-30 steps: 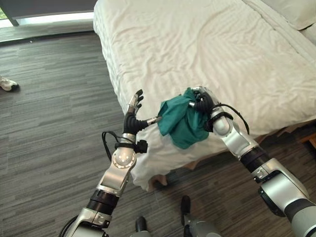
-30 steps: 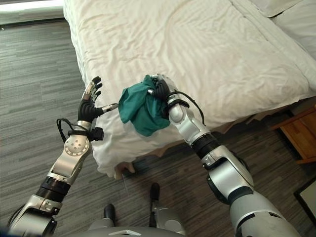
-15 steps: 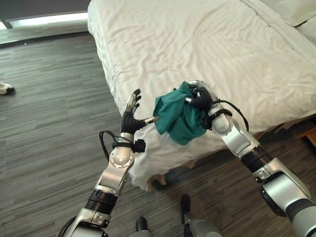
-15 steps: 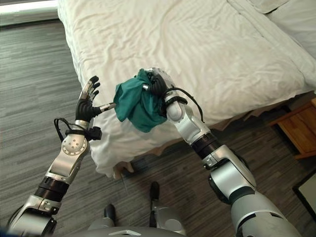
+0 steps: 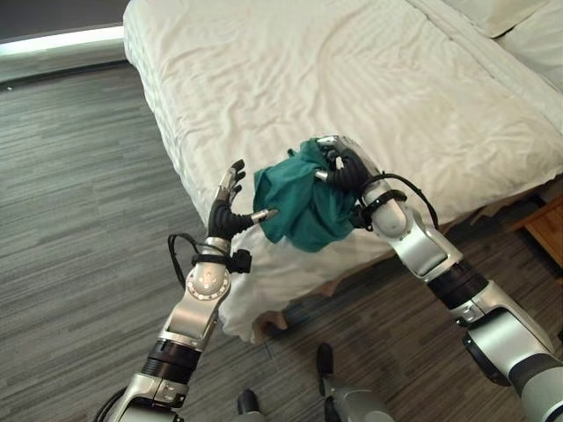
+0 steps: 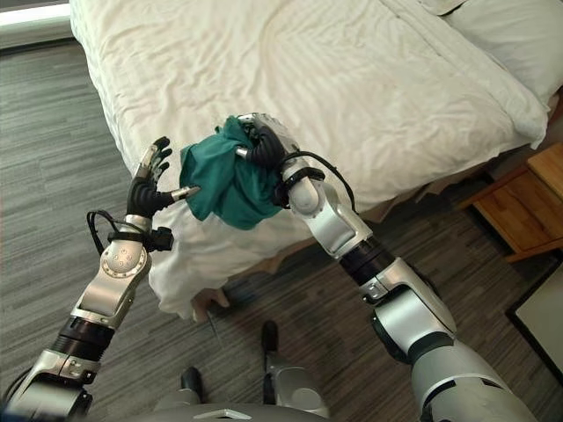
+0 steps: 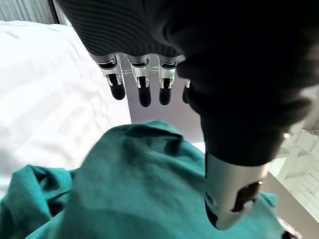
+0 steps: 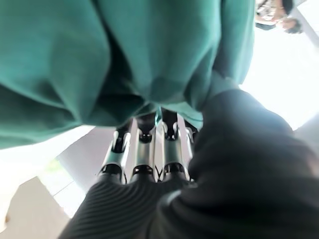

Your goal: Pick up bed clothes into laundry basket.

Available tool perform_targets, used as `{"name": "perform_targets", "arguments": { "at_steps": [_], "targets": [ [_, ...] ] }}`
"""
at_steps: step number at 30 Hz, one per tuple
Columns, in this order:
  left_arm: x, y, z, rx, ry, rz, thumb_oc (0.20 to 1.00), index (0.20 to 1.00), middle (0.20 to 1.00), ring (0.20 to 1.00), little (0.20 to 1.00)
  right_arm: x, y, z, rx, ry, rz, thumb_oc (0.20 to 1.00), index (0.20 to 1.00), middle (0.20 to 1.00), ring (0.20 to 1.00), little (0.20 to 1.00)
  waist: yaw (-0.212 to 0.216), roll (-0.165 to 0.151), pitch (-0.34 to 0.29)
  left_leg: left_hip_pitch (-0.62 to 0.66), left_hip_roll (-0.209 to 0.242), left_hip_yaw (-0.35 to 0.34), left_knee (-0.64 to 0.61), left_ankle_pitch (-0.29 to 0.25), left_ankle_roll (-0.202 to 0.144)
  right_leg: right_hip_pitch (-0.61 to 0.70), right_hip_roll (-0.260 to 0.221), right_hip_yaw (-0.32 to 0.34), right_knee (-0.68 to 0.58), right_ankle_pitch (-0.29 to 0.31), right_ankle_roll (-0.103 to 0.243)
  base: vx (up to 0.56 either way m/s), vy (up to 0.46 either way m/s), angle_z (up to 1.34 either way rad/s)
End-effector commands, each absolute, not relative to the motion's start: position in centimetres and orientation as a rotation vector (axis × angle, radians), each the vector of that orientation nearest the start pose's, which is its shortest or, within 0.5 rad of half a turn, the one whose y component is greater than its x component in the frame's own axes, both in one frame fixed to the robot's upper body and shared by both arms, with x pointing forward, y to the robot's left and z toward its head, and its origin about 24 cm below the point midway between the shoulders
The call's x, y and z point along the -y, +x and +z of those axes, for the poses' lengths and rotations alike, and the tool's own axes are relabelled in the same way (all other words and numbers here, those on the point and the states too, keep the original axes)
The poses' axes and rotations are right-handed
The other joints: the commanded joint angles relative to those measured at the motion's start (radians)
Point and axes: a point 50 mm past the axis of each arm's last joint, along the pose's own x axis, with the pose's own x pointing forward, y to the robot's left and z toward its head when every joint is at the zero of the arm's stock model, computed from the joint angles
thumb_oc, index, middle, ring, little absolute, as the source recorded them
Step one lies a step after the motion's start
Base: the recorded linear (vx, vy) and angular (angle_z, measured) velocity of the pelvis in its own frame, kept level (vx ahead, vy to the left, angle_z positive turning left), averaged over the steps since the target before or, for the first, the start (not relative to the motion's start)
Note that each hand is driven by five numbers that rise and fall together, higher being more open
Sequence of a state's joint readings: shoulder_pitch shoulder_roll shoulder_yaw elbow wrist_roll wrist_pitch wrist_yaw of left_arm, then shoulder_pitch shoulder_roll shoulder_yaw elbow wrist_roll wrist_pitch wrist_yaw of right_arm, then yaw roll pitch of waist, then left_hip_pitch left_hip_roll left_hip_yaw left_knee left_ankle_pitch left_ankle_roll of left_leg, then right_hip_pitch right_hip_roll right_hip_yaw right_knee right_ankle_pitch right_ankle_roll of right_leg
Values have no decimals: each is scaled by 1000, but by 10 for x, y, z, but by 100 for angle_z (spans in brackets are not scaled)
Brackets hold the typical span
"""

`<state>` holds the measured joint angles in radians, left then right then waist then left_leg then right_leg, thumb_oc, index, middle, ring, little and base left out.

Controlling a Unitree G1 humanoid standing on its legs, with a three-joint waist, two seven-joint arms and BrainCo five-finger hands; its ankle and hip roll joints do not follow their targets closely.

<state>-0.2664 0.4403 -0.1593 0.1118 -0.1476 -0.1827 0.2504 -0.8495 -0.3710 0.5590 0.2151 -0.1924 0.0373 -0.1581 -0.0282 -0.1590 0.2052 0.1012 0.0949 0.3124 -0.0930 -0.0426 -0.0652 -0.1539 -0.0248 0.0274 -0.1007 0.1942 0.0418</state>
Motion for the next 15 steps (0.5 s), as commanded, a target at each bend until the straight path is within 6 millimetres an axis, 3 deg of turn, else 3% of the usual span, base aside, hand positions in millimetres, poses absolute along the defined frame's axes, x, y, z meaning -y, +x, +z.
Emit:
{"name": "perform_targets", "arguments": {
  "at_steps": [1, 7, 12, 13, 14, 15],
  "targets": [
    [-202, 293, 134, 423, 365, 49, 1000, 1000, 1000, 1000, 1000, 25, 325, 262, 876, -649, 366, 200, 200, 200, 200, 200, 0, -31, -48, -5, -40, -68, 6, -37, 49, 73, -45, 17, 13, -36, 94, -6, 11, -17],
    [-205, 292, 134, 422, 456, 39, 1000, 1000, 1000, 1000, 1000, 16, 309, 270, 949, -603, 428, 200, 200, 200, 200, 200, -5, -31, -51, -3, -38, -59, 6, -39, 49, 69, -42, 25, 13, -34, 94, 7, 9, -8],
    [-203, 290, 144, 469, 458, 30, 1000, 1000, 1000, 1000, 1000, 13, 298, 266, 952, -545, 495, 200, 200, 200, 200, 200, -9, -33, -54, -4, -38, -57, 6, -39, 49, 67, -39, 29, 13, -33, 95, -4, 1, -6],
    [-154, 299, 62, 157, 210, 32, 1000, 1000, 1000, 1000, 1000, 0, 293, 255, 911, -467, 539, 200, 200, 200, 200, 200, -29, -56, -56, -1, -38, -51, 6, -30, 49, 68, -36, 35, 13, -27, 90, -10, -61, -2],
    [-141, 291, 23, 7, 281, -31, 708, 708, 708, 708, 708, -1, 289, 252, 905, -380, 577, 200, 200, 200, 200, 200, -37, -71, -63, -2, -35, -46, 6, -34, 49, 62, -27, 44, 13, -27, 92, -19, -71, 1],
    [-130, 291, 12, -40, 295, -61, 222, 222, 222, 222, 222, -5, 284, 251, 897, -311, 611, 200, 200, 200, 200, 200, -42, -77, -66, -1, -33, -41, 6, -33, 48, 61, -24, 49, 13, -26, 93, 3, -33, -17]
  ]
}}
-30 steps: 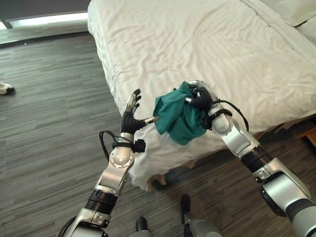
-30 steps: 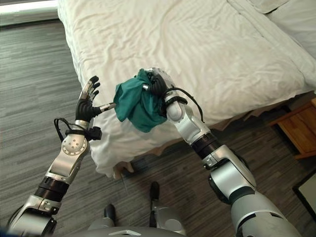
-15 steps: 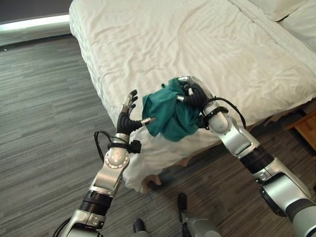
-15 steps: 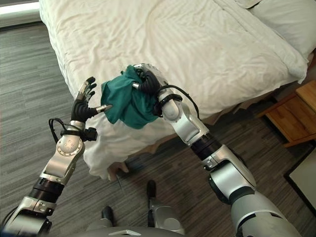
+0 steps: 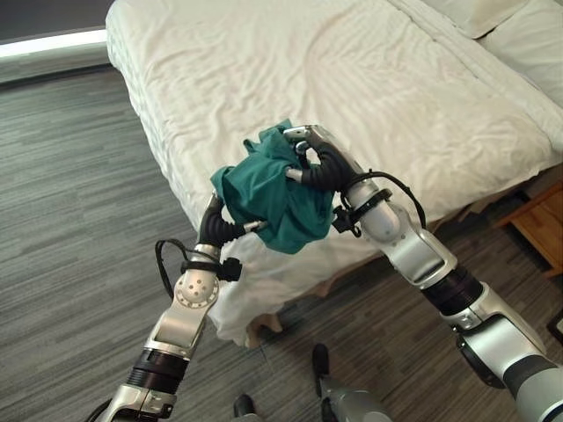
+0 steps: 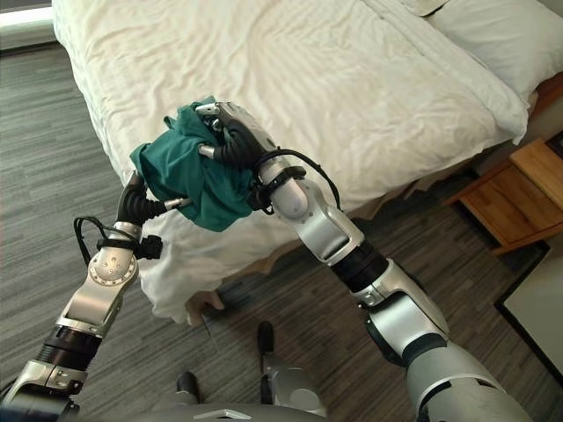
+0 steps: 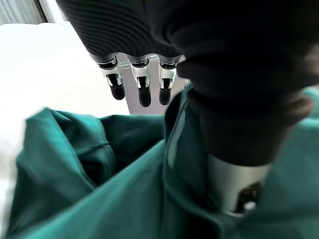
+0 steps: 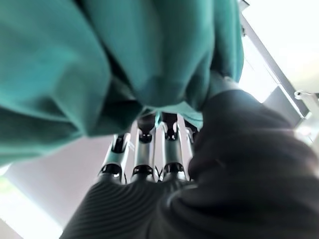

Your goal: Pick up bed clothes into laundry basket.

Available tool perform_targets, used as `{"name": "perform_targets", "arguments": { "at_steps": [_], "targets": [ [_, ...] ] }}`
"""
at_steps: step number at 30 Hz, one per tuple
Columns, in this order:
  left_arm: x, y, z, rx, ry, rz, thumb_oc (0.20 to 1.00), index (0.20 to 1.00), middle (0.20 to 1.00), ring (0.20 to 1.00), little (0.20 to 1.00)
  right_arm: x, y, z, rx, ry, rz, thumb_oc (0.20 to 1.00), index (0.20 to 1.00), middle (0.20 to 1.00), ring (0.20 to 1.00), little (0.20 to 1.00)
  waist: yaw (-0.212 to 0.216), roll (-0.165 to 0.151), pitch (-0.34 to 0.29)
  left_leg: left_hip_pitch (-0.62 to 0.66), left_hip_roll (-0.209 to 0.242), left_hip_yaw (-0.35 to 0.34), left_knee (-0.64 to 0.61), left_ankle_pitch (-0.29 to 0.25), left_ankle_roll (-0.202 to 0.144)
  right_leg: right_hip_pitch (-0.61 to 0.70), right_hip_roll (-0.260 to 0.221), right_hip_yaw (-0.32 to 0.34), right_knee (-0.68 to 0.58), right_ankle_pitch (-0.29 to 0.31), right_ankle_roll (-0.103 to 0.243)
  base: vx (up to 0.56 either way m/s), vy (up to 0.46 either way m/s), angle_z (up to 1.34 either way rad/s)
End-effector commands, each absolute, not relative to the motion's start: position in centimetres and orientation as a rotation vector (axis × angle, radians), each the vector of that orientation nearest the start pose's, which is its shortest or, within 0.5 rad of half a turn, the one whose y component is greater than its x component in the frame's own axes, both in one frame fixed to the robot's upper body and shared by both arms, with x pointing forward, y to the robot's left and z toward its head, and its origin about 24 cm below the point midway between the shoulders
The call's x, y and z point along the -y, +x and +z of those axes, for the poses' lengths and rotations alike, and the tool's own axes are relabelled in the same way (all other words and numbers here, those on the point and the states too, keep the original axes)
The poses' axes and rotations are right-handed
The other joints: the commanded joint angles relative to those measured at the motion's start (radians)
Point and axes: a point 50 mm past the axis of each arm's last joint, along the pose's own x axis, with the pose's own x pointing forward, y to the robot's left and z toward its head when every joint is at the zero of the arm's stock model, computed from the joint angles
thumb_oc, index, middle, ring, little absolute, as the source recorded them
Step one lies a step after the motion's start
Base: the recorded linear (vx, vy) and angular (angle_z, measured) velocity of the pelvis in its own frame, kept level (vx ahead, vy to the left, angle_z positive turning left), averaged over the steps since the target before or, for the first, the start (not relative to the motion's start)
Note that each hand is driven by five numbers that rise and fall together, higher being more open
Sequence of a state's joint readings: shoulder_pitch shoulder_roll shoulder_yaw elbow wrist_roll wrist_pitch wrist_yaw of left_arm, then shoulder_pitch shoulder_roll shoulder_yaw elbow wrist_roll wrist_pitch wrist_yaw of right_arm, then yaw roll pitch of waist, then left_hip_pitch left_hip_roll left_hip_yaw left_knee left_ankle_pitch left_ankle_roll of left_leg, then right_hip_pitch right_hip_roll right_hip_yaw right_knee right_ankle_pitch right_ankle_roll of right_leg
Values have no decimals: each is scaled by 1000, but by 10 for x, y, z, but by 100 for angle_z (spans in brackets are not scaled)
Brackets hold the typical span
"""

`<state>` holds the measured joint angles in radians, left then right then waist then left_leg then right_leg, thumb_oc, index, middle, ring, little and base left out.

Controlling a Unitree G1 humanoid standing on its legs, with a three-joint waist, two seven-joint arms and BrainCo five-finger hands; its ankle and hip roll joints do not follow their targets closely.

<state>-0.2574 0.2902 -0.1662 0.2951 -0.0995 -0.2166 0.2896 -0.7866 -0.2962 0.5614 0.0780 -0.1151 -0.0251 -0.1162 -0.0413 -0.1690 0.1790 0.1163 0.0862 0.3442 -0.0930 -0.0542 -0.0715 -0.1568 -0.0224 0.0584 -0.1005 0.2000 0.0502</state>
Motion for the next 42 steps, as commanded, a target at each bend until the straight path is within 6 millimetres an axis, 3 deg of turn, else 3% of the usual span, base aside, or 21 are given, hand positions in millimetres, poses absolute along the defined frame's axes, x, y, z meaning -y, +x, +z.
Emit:
{"name": "perform_targets", "arguments": {
  "at_steps": [1, 4, 6, 9, 14, 19, 21, 23, 24, 25, 26, 30, 31, 32, 33, 34, 35, 38, 40, 41, 42],
  "targets": [
    [-120, 295, 6, -72, 313, -76, 200, 200, 200, 200, 200, -11, 280, 251, 891, -259, 643, 200, 200, 200, 200, 200, -34, -73, -43, -16, -24, -65, 6, -21, 54, 62, -21, 29, 13, -32, 85, -24, -19, -31],
    [-91, 302, 0, -137, 255, -127, 200, 200, 200, 200, 200, -30, 272, 249, 835, -97, 738, 200, 200, 200, 200, 200, -52, -91, -58, -14, -23, -53, 6, -18, 51, 58, -11, 54, 13, -29, 86, -22, -6, -40],
    [-81, 305, 0, -148, 237, -144, 200, 200, 200, 200, 200, -35, 271, 251, 822, -64, 761, 200, 200, 200, 200, 200, -57, -96, -62, -13, -23, -49, 6, -17, 50, 57, -8, 62, 13, -27, 86, -28, 2, -20],
    [-55, 312, 16, -101, 184, -202, 200, 200, 200, 200, 200, -51, 262, 258, 810, 39, 841, 200, 200, 200, 200, 200, -79, -107, -79, -6, -24, -38, 6, -19, 50, 55, -1, 78, 13, -16, 90, -50, 17, -5],
    [-45, 316, 25, -68, 170, -218, 200, 200, 200, 200, 200, -55, 266, 259, 798, 47, 827, 200, 200, 200, 200, 200, -83, -107, -100, 1, -27, -40, 6, -22, 49, 61, -9, 68, 13, -13, 92, -39, 17, -8],
    [-48, 320, 40, 15, 184, -210, 200, 200, 200, 200, 200, -50, 273, 257, 791, 17, 792, 200, 200, 200, 200, 200, -85, -99, -110, 5, -32, -40, 6, -20, 51, 63, -17, 54, 13, -3, 97, -63, 17, 1],
    [-56, 321, 60, 109, 148, -196, 200, 200, 200, 200, 200, -28, 287, 248, 773, -35, 694, 200, 200, 200, 200, 200, -79, -97, -117, 4, -32, -48, 6, -19, 49, 74, -34, 20, 13, 4, 102, -28, -13, 4],
    [-72, 318, 67, 151, 139, -167, 200, 200, 200, 200, 200, 8, 298, 242, 775, -87, 571, 200, 200, 200, 200, 200, -80, -98, -121, -3, -32, -69, 6, -18, 48, 87, -46, -9, 14, 11, 105, 17, -41, 22],
    [-71, 317, 66, 149, 139, -169, 200, 200, 200, 200, 200, 9, 298, 242, 772, -87, 570, 200, 200, 200, 200, 200, -82, -99, -122, -3, -32, -72, 6, -17, 48, 89, -47, -12, 13, 10, 105, -14, -6, 75],
    [-102, 310, 68, 169, 142, -107, 200, 200, 200, 200, 200, 61, 303, 242, 805, -191, 384, 200, 200, 200, 200, 200, -95, -78, -120, 5, -24, -80, 6, -21, 51, 103, -51, -51, 39, -3, 105, -59, 5, 77],
    [-111, 308, 70, 179, 140, -83, 200, 200, 200, 200, 200, 75, 302, 244, 823, -202, 330, 200, 200, 200, 200, 200, -100, -70, -119, 2, -21, -73, 6, -15, 53, 96, -52, -67, 61, -7, 104, -84, 16, 66],
    [-165, 288, 80, 238, 106, 41, 200, 200, 200, 200, 200, 151, 278, 222, 811, -259, 77, 200, 200, 200, 200, 200, -130, -4, -101, 24, 20, 16, 6, -3, 49, 94, -81, -248, 178, -83, 82, -84, 31, -13],
    [-175, 282, 79, 241, 102, 66, 200, 200, 200, 200, 200, 163, 271, 218, 804, -287, 31, 200, 200, 200, 200, 200, -139, 5, -106, 30, 25, 40, 6, 1, 47, 96, -89, -289, 194, -95, 77, -58, 24, -74],
    [-175, 281, 79, 239, 103, 65, 200, 200, 200, 200, 200, 163, 271, 217, 802, -287, 30, 200, 200, 200, 200, 200, -139, 3, -109, 27, 24, 40, 6, 6, 47, 93, -90, -289, 193, -92, 75, -21, 21, -88],
    [-181, 275, 84, 265, 88, 77, 200, 200, 200, 200, 200, 174, 263, 213, 797, -314, -2, 200, 200, 200, 200, 200, -147, 16, -114, 38, 32, 76, 6, 6, 44, 99, -104, -342, 204, -104, 74, 14, 3, -87],
    [-188, 265, 96, 330, 49, 89, 200, 200, 200, 200, 200, 196, 250, 201, 756, -341, -89, 200, 200, 200, 200, 200, -170, 26, -135, 53, 32, 141, 6, 9, 38, 118, -128, -437, 182, -113, 64, 146, 7, -69],
    [-189, 260, 101, 359, 31, 87, 200, 200, 200, 200, 200, 202, 244, 196, 742, -360, -109, 200, 200, 200, 200, 200, -178, 34, -145, 73, 35, 145, 6, -16, 33, 124, -123, -432, 173, -131, 79, 199, -26, -133],
    [-179, 252, 111, 425, -31, 57, 200, 200, 200, 200, 200, 206, 230, 179, 692, -329, -124, 200, 200, 200, 200, 200, -212, 48, -167, 112, 22, 180, 12, -31, 31, 141, -99, -379, 111, -146, 66, 192, -81, -128],
    [-174, 252, 118, 467, -64, 49, 200, 200, 200, 200, 200, 199, 228, 180, 714, -296, -81, 200, 200, 200, 200, 200, -236, 53, -161, 114, 42, 239, 143, -64, 17, 155, -80, -330, 89, -158, 49, 134, -139, -89],
    [-172, 252, 126, 502, -69, 41, 200, 200, 200, 200, 200, 192, 229, 183, 734, -283, -50, 200, 200, 200, 200, 200, -246, 53, -150, 87, 73, 258, 253, -31, 2, 164, -67, -299, 85, -167, 39, 82, -138, -132],
    [-172, 252, 126, 505, -67, 45, 200, 200, 200, 200, 200, 191, 229, 183, 737, -281, -48, 200, 200, 200, 200, 200, -240, 54, -147, 81, 87, 264, 278, -38, -8, 163, -59, -291, 84, -168, 34, 91, -170, -162]
  ]
}}
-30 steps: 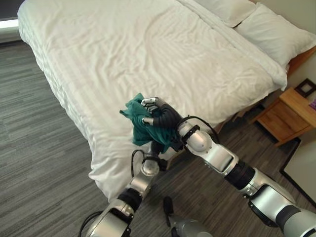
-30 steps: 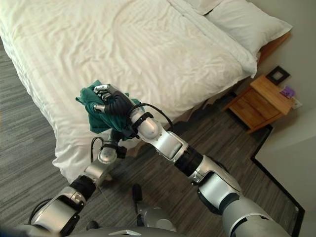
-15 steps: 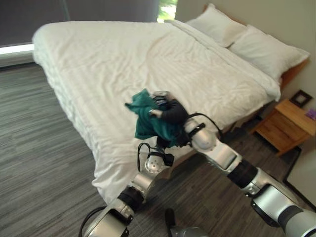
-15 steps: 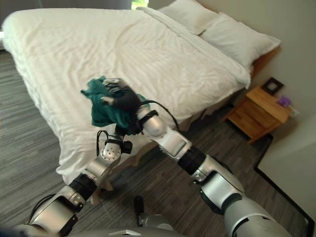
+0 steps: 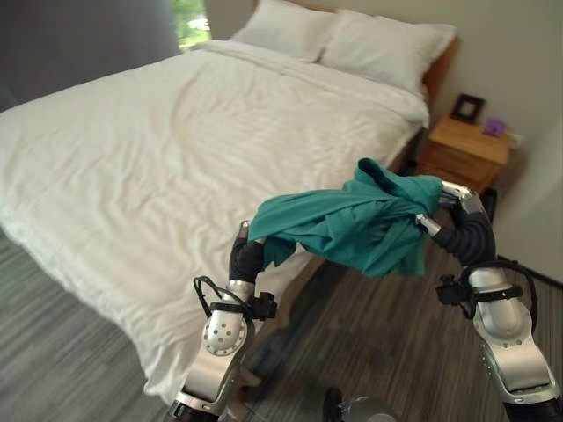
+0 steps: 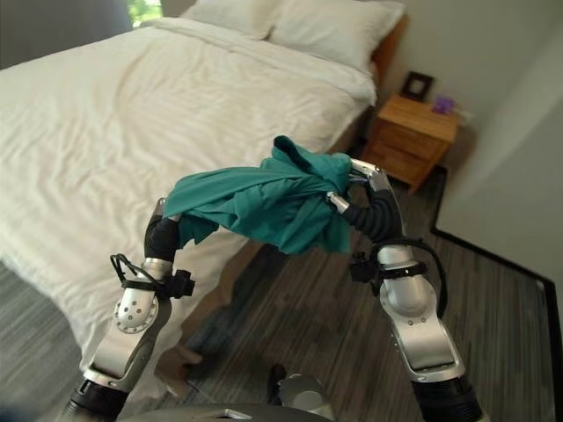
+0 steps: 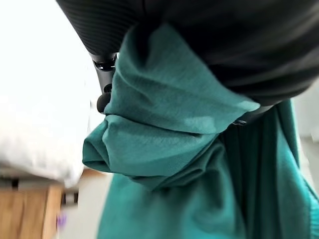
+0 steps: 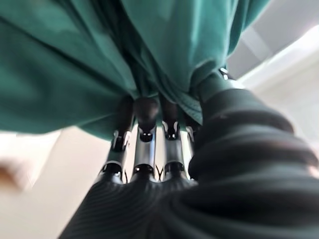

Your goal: Pick up bed clothes into laundry basket.

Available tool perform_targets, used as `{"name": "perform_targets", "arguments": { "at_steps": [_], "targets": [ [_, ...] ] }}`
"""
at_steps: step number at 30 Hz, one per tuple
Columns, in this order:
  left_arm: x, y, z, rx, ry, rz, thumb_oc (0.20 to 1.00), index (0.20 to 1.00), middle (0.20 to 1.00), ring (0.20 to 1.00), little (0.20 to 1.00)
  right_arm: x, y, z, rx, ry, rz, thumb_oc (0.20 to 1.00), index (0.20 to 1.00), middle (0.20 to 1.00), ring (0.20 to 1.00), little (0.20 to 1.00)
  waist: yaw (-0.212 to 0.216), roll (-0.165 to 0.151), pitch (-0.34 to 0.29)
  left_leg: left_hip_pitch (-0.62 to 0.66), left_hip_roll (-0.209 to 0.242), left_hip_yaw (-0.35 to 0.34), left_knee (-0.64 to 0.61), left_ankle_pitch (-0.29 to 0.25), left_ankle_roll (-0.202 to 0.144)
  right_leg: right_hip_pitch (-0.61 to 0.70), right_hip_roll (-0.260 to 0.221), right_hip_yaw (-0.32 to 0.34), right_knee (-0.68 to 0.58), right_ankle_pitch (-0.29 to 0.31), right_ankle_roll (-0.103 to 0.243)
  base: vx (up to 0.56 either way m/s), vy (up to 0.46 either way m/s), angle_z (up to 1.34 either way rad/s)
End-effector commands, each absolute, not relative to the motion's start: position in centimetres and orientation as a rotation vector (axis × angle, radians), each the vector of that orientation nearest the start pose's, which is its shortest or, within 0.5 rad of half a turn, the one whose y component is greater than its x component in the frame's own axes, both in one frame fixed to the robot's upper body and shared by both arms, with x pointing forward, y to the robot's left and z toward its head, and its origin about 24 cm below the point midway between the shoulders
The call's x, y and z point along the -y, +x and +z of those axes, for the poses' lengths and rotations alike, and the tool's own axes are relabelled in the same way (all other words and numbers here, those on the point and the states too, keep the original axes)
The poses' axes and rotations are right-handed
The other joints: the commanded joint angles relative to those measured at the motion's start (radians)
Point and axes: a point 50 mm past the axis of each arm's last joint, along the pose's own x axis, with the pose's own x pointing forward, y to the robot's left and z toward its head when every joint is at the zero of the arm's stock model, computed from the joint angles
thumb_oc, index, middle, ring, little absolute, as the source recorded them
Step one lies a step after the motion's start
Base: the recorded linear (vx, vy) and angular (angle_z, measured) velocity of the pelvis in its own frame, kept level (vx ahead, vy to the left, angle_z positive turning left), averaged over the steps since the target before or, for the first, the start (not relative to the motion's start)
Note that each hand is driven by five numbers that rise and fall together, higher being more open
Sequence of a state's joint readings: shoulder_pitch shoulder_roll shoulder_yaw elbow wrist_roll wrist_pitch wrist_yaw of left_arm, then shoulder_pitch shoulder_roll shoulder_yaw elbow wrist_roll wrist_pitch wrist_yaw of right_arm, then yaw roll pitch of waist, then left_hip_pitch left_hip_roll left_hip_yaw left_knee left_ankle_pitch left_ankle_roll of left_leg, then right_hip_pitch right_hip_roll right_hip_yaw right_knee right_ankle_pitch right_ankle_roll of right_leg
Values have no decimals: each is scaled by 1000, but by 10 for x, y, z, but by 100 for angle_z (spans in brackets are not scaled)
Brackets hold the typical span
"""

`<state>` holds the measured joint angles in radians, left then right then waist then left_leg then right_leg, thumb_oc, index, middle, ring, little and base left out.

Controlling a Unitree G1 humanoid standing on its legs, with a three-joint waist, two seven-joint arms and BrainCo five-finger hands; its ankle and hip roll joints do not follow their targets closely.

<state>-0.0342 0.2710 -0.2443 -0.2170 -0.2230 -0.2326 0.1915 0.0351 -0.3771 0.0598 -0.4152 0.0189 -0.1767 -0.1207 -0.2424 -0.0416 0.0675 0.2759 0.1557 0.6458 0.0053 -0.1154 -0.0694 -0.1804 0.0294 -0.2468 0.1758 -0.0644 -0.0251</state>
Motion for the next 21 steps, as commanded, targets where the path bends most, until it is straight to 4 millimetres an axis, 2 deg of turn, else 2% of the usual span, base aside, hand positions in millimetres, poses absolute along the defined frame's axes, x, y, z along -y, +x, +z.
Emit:
{"name": "perform_targets", "arguments": {
  "at_steps": [1, 2, 3, 4, 5, 8, 9, 10, 11, 12, 13, 14, 15, 19, 20, 21],
  "targets": [
    [-171, 253, 134, 542, -71, 47, 200, 200, 200, 200, 200, 186, 231, 188, 767, -268, -24, 200, 200, 200, 200, 200, -27, -70, -18, -123, 58, -52, 307, 70, -38, 194, -85, 53, -198, 84, 94, -1, -248, -239],
    [-163, 251, 142, 584, -81, 26, 200, 200, 200, 200, 200, 183, 227, 190, 794, -246, -13, 200, 200, 200, 200, 200, -5, -83, 13, -220, 87, -166, 502, 164, -49, 196, -48, 129, -210, 97, 52, 28, -213, -237],
    [-160, 252, 144, 598, -90, 26, 200, 200, 200, 200, 200, 184, 228, 191, 804, -255, -19, 200, 200, 200, 200, 200, 13, -91, 18, -276, 43, -259, 560, 147, -20, 199, -56, 173, -222, 104, 52, 26, -84, -256],
    [-155, 253, 148, 616, -100, 20, 200, 200, 200, 200, 200, 182, 229, 192, 811, -258, -17, 200, 200, 200, 200, 200, 35, -85, 31, -329, -35, -363, 573, 99, 3, 207, -54, 219, -223, 101, 56, 126, 154, -270],
    [-149, 255, 154, 646, -116, 16, 200, 200, 200, 200, 200, 181, 230, 194, 827, -269, -16, 200, 200, 200, 200, 200, 54, -76, 41, -376, -116, -454, 552, 63, 24, 210, -56, 288, -219, 105, 71, 142, 218, -275],
    [-139, 259, 164, 695, -118, 8, 200, 200, 200, 200, 200, 180, 231, 193, 829, -289, -19, 200, 200, 200, 200, 200, 54, -46, 50, -370, -120, -589, 343, 13, 43, 208, -48, 449, -216, 108, 117, 188, 296, -192],
    [-138, 260, 169, 722, -101, 16, 200, 200, 200, 200, 200, 183, 236, 189, 801, -324, -35, 200, 200, 200, 200, 200, 94, -12, 49, -342, -166, -777, 168, 42, 31, 210, -23, 574, -216, 110, 124, 212, 276, -230],
    [-138, 260, 169, 723, -101, 16, 200, 200, 200, 200, 200, 184, 236, 189, 803, -324, -35, 200, 200, 200, 200, 200, 97, -13, 49, -340, -166, -774, 158, 52, 29, 207, -23, 578, -215, 114, 124, 204, 268, -249],
    [-138, 260, 169, 718, -94, 10, 200, 200, 200, 200, 200, 186, 238, 184, 771, -330, -37, 200, 200, 200, 200, 200, 106, -3, 51, -338, -165, -859, 128, 64, 22, 212, -15, 628, -204, 108, 124, 84, 187, -232],
    [-137, 262, 166, 699, -85, -10, 200, 200, 200, 200, 200, 194, 240, 176, 720, -352, -58, 200, 200, 200, 200, 200, 110, 8, 56, -336, -156, -903, 98, 85, 10, 210, -14, 659, -194, 100, 129, 114, 275, -272],
    [-133, 263, 162, 678, -87, -35, 200, 200, 200, 200, 200, 203, 240, 167, 666, -384, -83, 200, 200, 200, 200, 200, 104, 25, 56, -319, -131, -896, 34, 99, 10, 199, -12, 681, -184, 92, 134, 81, 280, -250],
    [-131, 265, 159, 662, -70, -48, 200, 200, 200, 200, 200, 211, 237, 159, 625, -411, -109, 200, 200, 200, 200, 200, 84, 45, 56, -289, -105, -859, -16, 99, 10, 193, -13, 692, -176, 78, 139, 36, 303, -173],
    [-128, 266, 156, 644, -68, -65, 200, 200, 200, 200, 200, 219, 235, 152, 585, -420, -138, 200, 200, 200, 200, 200, 80, 60, 55, -272, -96, -817, -58, 122, 6, 168, -16, 708, -168, 85, 151, 31, 362, -128],
    [-107, 271, 150, 608, -47, -167, 200, 200, 200, 200, 200, 231, 237, 148, 548, -460, -204, 200, 200, 200, 200, 200, 45, 72, 75, -251, -140, -724, -93, 101, 45, 108, -46, 763, -176, 128, 202, -66, 279, -164],
    [-100, 272, 150, 602, -57, -195, 200, 200, 200, 200, 200, 232, 240, 146, 539, -465, -220, 200, 200, 200, 200, 200, 43, 76, 88, -252, -146, -692, -93, 94, 53, 77, -49, 744, -175, 143, 210, -171, 180, -112],
    [-95, 275, 150, 595, -69, -211, 200, 200, 200, 200, 200, 233, 244, 144, 535, -482, -245, 200, 200, 200, 200, 200, 61, 87, 112, -253, -135, -647, -93, 88, 53, 29, -71, 625, -164, 138, 210, -233, 106, -93]
  ]
}}
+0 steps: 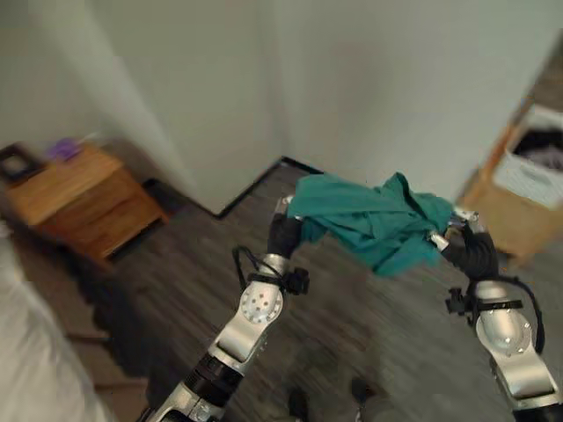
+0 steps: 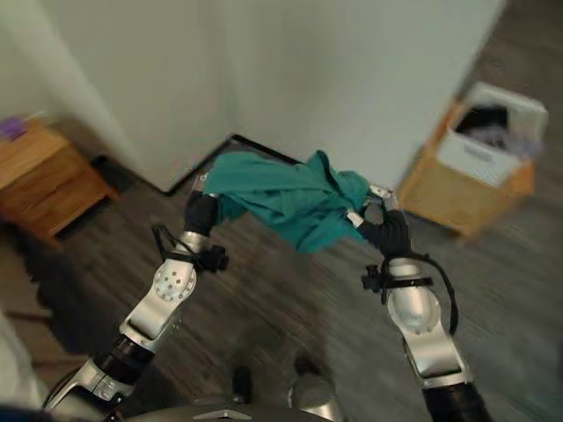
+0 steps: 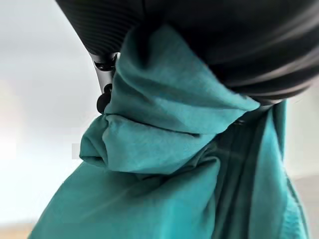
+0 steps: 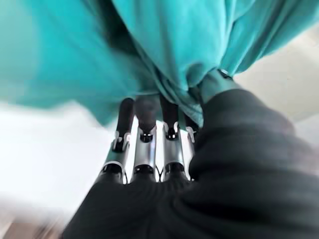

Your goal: Pick up bed clothes into laundry basket.

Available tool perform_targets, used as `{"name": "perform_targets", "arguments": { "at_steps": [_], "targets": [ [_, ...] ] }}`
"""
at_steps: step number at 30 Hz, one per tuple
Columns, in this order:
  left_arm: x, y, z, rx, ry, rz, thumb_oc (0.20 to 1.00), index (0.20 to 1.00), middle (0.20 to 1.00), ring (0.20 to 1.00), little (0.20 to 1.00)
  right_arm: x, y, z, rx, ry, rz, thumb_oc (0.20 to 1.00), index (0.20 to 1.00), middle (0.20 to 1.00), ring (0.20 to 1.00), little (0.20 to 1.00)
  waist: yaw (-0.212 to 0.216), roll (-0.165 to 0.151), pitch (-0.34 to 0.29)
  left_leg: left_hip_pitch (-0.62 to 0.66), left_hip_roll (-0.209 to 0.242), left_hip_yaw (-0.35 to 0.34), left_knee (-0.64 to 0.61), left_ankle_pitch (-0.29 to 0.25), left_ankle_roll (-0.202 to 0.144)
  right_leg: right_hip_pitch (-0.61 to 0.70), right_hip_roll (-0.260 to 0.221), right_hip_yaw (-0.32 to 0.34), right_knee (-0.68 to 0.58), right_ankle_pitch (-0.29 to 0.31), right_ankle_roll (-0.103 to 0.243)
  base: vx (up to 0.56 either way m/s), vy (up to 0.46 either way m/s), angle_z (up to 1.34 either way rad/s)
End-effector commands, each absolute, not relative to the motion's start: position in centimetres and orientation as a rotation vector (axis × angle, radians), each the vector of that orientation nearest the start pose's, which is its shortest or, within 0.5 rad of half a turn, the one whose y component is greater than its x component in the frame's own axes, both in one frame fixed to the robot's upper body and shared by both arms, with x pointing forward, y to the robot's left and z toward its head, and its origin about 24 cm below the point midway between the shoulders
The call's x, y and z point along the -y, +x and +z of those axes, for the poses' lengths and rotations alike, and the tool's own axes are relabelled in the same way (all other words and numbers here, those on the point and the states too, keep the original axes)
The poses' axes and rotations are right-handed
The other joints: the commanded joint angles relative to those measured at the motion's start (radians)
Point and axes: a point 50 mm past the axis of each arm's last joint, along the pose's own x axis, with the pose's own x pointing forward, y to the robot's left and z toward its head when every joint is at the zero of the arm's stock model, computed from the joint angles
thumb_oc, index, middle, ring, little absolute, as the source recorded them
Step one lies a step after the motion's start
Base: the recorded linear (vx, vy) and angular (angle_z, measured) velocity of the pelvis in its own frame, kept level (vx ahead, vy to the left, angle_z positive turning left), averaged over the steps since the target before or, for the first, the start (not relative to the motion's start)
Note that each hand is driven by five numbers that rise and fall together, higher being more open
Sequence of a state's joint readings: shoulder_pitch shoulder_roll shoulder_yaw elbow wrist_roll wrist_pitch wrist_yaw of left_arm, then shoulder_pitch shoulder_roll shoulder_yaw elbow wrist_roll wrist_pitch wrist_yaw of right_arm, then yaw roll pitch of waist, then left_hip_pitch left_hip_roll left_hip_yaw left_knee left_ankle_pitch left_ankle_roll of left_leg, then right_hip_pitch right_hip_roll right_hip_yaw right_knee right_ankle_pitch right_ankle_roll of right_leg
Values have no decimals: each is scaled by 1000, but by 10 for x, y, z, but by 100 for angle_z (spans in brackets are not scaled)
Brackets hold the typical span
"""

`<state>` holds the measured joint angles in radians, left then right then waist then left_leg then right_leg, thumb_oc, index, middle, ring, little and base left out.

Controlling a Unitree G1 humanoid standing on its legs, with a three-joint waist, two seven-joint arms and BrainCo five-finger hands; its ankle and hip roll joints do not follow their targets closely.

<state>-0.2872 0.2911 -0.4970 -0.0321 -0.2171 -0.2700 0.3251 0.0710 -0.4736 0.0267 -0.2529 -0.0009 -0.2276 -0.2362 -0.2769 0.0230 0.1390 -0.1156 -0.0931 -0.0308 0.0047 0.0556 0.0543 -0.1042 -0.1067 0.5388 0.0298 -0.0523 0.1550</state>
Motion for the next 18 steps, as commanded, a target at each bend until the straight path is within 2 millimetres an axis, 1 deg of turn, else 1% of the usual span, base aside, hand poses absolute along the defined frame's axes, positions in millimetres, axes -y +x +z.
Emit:
{"name": "perform_targets", "arguments": {
  "at_steps": [1, 2, 3, 5, 6, 7, 8, 9, 10, 11, 12, 13, 14, 15, 16, 17, 18],
  "targets": [
    [-94, 276, 153, 605, -75, -230, 200, 200, 200, 200, 200, 233, 244, 146, 544, -502, -261, 200, 200, 200, 200, 200, 102, 37, 52, 126, 125, 57, -92, -80, -77, -67, 28, -332, 13, 103, 10, -265, 103, -106],
    [-90, 275, 157, 619, -91, -249, 200, 200, 200, 200, 200, 231, 245, 146, 552, -522, -267, 200, 200, 200, 200, 200, 108, 48, 58, 118, 138, 106, -92, -74, -83, -63, -8, -504, 55, 66, -4, -198, 95, -112],
    [-86, 276, 158, 615, -104, -267, 200, 200, 200, 200, 200, 229, 244, 145, 549, -534, -267, 200, 200, 200, 200, 200, 113, 51, 55, 116, 148, 152, -92, -72, -82, -46, -21, -600, 92, 32, -21, -124, 129, -101],
    [-80, 276, 155, 593, -116, -286, 200, 200, 200, 200, 200, 226, 245, 140, 531, -548, -257, 200, 200, 200, 200, 200, 113, 50, 50, 129, 164, 233, -92, -72, -76, -23, -21, -669, 146, 0, -33, -81, 91, -117],
    [-77, 277, 153, 579, -123, -293, 200, 200, 200, 200, 200, 225, 245, 139, 525, -563, -259, 200, 200, 200, 200, 200, 126, 51, 46, 132, 178, 283, -92, -72, -76, -23, -30, -719, 168, -11, -43, -72, 21, -177],
    [-72, 277, 151, 560, -134, -307, 200, 200, 200, 200, 200, 222, 247, 138, 522, -576, -253, 200, 200, 200, 200, 200, 134, 51, 42, 139, 186, 329, -92, -78, -77, 0, -54, -784, 168, -25, -46, -55, -2, -189],
    [-68, 278, 149, 551, -127, -323, 200, 200, 200, 200, 200, 219, 248, 137, 517, -581, -240, 200, 200, 200, 200, 200, 140, 46, 41, 149, 188, 360, -92, -82, -77, 19, -65, -821, 152, -18, -44, -6, -21, -126],
    [-63, 277, 147, 539, -126, -337, 200, 200, 200, 200, 200, 213, 250, 136, 518, -586, -213, 200, 200, 200, 200, 200, 148, 40, 32, 156, 191, 403, -92, -87, -77, 34, -80, -882, 126, -3, -40, 0, -6, -128],
    [-63, 277, 147, 539, -126, -337, 200, 200, 200, 200, 200, 213, 250, 136, 518, -586, -213, 200, 200, 200, 200, 200, 150, 40, 33, 158, 191, 406, -92, -88, -77, 37, -79, -880, 120, 0, -40, 103, -28, -122],
    [-58, 277, 142, 515, -117, -349, 200, 200, 200, 200, 200, 203, 257, 134, 516, -614, -171, 200, 200, 200, 200, 200, 168, 39, 21, 179, 184, 437, -92, -120, -77, 57, -84, -929, 73, -2, -20, 118, -51, -158],
    [-56, 277, 141, 512, -108, -356, 200, 200, 200, 200, 200, 199, 260, 132, 508, -616, -155, 200, 200, 200, 200, 200, 178, 37, 20, 187, 181, 450, -92, -130, -75, 52, -83, -944, 57, 14, -17, 118, -49, -155],
    [-56, 277, 142, 513, -107, -355, 200, 200, 200, 200, 200, 199, 261, 132, 508, -616, -155, 200, 200, 200, 200, 200, 180, 37, 20, 188, 181, 453, -92, -131, -75, 51, -82, -942, 54, 16, -16, 40, -102, -153],
    [-56, 277, 141, 516, -110, -358, 200, 200, 200, 200, 200, 197, 262, 133, 516, -628, -154, 200, 200, 200, 200, 200, 182, 34, 19, 193, 180, 464, -92, -134, -76, 51, -68, -927, 25, 20, -9, 104, -188, -96],
    [-58, 277, 140, 505, -136, -346, 200, 200, 200, 200, 200, 195, 262, 131, 508, -615, -148, 200, 200, 200, 200, 200, 176, 30, 26, 208, 192, 477, -87, -140, -81, 24, -43, -869, 17, 27, -16, 179, -267, -65],
    [-60, 278, 139, 495, -141, -336, 200, 200, 200, 200, 200, 194, 263, 133, 515, -605, -144, 200, 200, 200, 200, 200, 168, 23, 30, 213, 201, 486, -35, -151, -85, 23, -37, -852, 4, 25, -20, 250, -482, -92],
    [-60, 281, 141, 489, -177, -336, 200, 200, 200, 200, 200, 189, 265, 142, 561, -588, -129, 200, 200, 200, 200, 200, 193, 0, 85, 106, 289, 456, 289, -132, -117, 64, 7, -791, -24, 11, -72, 155, -490, -82],
    [-58, 281, 144, 493, -190, -330, 200, 200, 200, 200, 200, 189, 266, 146, 580, -580, -140, 200, 200, 200, 200, 200, 216, -6, 116, 27, 317, 385, 423, -87, -132, 92, 32, -772, -45, -1, -99, -33, -504, -95]
  ]
}}
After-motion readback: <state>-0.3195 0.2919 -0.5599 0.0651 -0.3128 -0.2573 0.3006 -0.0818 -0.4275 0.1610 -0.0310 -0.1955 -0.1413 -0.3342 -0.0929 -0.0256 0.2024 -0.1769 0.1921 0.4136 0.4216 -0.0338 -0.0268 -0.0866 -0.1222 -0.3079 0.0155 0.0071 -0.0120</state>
